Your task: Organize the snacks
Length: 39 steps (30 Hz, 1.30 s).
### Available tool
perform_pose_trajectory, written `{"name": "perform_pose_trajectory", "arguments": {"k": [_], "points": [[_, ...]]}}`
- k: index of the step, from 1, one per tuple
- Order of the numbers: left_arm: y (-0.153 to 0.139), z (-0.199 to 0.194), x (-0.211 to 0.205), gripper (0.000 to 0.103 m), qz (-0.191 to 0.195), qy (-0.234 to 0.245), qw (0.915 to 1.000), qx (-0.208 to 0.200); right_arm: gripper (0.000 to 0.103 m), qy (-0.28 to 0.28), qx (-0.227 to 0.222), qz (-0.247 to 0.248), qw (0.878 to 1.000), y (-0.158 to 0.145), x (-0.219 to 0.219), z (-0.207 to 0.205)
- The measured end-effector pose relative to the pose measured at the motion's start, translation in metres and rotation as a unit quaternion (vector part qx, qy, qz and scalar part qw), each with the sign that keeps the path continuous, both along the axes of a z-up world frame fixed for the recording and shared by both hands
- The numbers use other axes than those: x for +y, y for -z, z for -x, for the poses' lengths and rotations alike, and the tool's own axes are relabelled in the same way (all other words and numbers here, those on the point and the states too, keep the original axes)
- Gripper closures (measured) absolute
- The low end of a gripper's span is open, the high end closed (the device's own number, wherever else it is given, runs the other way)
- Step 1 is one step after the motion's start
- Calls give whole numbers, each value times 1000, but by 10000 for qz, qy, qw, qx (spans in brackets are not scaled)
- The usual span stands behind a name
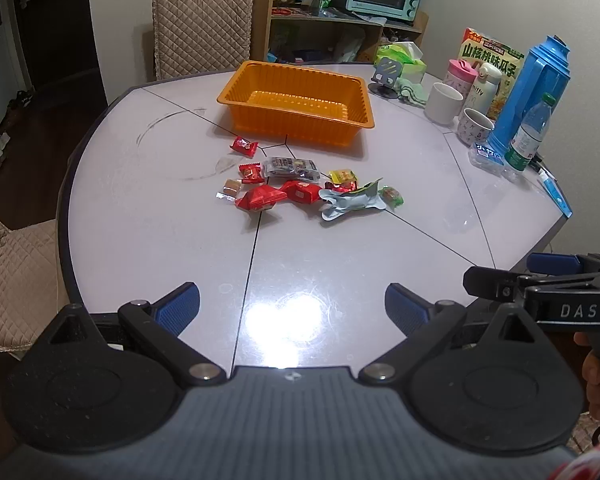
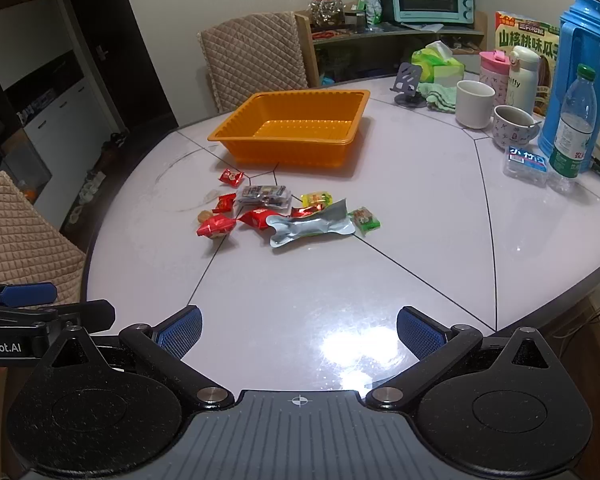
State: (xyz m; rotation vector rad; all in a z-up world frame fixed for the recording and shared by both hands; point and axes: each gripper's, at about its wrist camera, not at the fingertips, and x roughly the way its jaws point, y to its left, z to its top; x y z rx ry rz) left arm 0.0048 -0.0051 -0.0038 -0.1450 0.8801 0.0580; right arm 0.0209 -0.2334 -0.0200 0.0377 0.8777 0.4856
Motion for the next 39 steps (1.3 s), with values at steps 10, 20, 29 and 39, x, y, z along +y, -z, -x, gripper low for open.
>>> {"name": "perform_pose_trajectory", "arguments": {"k": [10,20,29,39], "points": [[0,0,2,4,20,17,10000,-9,0,7,-8,20,10000,2,-2,-5],[-1,0,1,4,16,14,10000,-8,0,2,-14,13,10000,1,-1,-5],[-2,-1,2,4,19,13,10000,-8,0,3,-17,11,10000,1,-1,-6],[-2,-1,1,4,18,9,10000,-7,0,-1,-19,5,10000,1,0,-7]]}}
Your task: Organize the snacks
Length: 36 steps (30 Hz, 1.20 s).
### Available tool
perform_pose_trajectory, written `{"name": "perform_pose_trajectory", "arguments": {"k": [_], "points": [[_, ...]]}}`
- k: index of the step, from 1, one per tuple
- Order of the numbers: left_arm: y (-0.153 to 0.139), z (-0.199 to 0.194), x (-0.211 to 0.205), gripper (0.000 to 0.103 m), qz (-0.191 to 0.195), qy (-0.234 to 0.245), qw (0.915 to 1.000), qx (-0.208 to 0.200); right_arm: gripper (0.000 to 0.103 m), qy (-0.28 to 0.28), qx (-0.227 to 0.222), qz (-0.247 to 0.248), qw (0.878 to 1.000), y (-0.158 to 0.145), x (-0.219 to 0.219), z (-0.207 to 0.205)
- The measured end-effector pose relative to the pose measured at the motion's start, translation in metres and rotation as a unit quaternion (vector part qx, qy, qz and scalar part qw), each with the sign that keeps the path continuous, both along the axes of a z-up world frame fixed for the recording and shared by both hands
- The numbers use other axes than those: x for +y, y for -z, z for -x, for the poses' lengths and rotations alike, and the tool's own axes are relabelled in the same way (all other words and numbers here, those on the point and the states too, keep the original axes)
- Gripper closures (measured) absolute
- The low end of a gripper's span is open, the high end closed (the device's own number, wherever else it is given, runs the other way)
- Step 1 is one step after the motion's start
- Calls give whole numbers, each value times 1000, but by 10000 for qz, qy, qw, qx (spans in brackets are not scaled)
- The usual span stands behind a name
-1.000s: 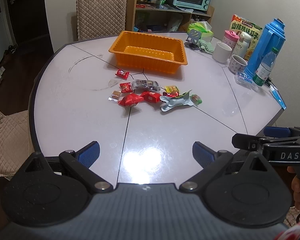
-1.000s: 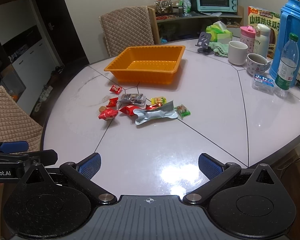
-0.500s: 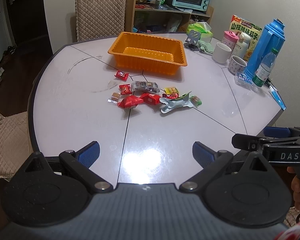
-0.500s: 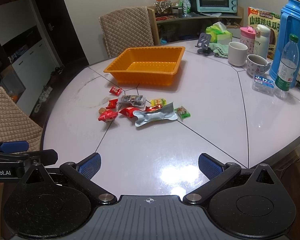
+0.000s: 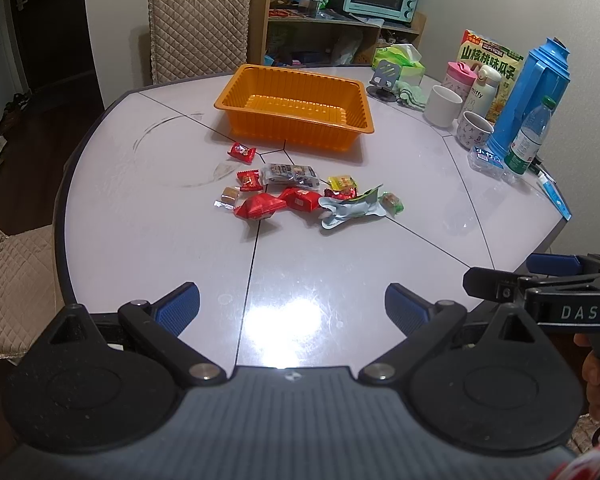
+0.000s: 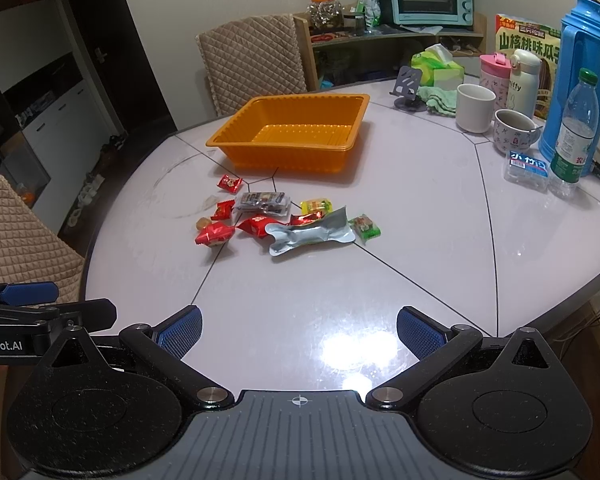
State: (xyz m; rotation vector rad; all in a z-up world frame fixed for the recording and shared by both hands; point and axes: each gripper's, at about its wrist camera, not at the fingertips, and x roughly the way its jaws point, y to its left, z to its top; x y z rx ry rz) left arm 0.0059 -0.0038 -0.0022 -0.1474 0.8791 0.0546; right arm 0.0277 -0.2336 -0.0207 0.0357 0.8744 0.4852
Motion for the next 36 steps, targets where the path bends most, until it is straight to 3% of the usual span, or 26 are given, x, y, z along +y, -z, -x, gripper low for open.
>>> {"name": "perform_pose_trajectory", "arguments": {"k": [36], "points": [[1,-4,2,4,14,-19,10000,28,0,55,87,-24,9999,5,3,-10]]}}
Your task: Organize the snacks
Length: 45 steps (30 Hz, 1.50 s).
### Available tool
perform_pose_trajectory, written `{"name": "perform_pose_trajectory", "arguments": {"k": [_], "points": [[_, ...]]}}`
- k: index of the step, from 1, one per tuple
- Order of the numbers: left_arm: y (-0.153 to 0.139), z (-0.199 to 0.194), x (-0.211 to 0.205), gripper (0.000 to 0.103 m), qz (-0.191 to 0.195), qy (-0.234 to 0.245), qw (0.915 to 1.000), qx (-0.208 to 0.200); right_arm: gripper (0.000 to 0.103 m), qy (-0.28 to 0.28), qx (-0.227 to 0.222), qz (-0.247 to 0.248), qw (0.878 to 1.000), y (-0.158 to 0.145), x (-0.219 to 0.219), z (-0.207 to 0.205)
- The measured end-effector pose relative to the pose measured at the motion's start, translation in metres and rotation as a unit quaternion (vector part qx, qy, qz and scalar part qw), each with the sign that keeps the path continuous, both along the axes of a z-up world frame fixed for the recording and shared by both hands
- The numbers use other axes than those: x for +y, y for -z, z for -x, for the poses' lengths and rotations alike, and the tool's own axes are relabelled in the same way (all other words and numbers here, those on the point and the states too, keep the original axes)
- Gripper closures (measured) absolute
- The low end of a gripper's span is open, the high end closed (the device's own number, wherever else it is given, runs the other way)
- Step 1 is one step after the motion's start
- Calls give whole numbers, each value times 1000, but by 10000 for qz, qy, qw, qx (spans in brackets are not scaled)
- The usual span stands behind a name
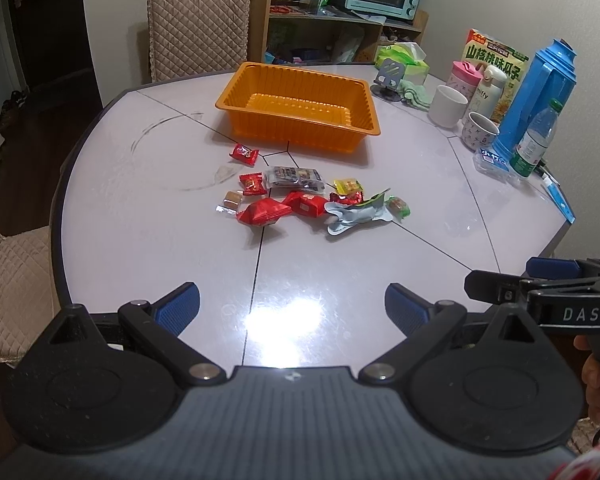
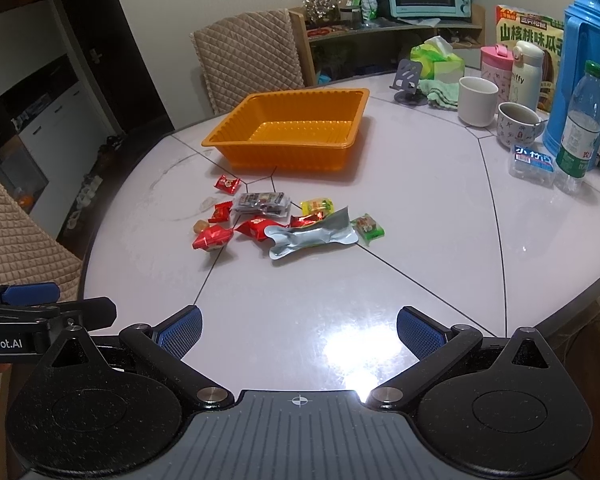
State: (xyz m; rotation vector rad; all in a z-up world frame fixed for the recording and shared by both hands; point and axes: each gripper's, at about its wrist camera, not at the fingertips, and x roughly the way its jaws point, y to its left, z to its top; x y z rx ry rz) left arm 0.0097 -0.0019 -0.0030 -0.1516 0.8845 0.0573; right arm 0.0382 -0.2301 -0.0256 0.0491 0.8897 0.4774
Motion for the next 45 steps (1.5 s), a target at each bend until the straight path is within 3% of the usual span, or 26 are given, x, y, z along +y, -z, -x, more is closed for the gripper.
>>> {"name": "perform_pose_trajectory", "arguments": {"k": [33,45], "points": [[35,-72,55,9,129,62,9999,60,0,412,-11,-281,9988,45,12,-63],[55,-115,65,14,48,47,9999,152,28,328,-267,-121,9990,72,2,-109]]}}
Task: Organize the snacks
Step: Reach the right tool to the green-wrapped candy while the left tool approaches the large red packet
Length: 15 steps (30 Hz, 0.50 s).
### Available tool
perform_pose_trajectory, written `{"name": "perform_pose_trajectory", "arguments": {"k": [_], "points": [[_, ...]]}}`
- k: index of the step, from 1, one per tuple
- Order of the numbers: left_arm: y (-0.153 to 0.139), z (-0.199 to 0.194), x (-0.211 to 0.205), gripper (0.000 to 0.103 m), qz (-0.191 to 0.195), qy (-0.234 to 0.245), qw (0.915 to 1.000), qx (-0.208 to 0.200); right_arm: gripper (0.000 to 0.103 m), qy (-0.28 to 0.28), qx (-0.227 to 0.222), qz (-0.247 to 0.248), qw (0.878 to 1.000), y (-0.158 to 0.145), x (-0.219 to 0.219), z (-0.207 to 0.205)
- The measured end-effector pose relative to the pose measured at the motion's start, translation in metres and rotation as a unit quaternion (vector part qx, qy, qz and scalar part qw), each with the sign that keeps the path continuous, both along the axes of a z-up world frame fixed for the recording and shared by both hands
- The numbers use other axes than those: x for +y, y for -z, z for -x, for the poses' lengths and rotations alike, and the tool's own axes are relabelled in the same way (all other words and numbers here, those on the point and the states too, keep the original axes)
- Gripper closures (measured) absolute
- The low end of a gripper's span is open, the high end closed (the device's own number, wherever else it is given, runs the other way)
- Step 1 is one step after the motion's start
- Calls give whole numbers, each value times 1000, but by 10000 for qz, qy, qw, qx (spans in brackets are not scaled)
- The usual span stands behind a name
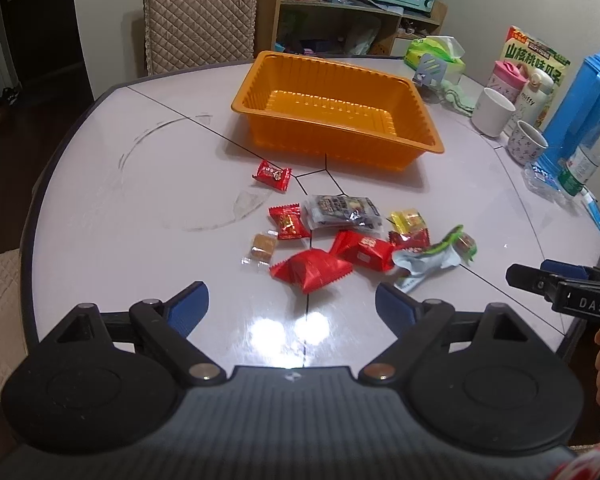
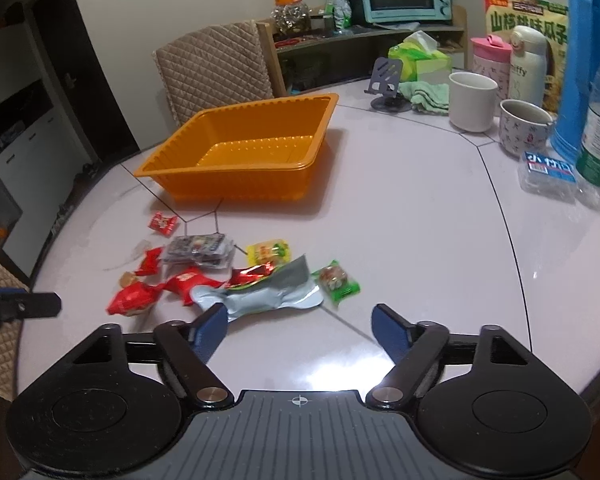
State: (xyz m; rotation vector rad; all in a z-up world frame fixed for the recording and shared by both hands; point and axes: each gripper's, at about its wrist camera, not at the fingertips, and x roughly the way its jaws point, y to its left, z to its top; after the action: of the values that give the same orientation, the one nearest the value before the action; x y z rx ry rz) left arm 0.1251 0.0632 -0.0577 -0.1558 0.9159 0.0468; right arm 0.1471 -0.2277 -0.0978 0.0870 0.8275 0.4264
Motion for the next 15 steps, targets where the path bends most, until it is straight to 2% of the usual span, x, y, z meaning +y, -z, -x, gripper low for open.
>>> {"name": "perform_pose_trajectory", "arguments": {"k": [8,15], "points": [[13,-23,4,14,-50,-53,9999,95,52,-230,-82,156,9996,24,-5,-38],[24,-38,5,14,-54,-132,9997,210,57,-577,-83,270,9979,41,-1,-62]]}}
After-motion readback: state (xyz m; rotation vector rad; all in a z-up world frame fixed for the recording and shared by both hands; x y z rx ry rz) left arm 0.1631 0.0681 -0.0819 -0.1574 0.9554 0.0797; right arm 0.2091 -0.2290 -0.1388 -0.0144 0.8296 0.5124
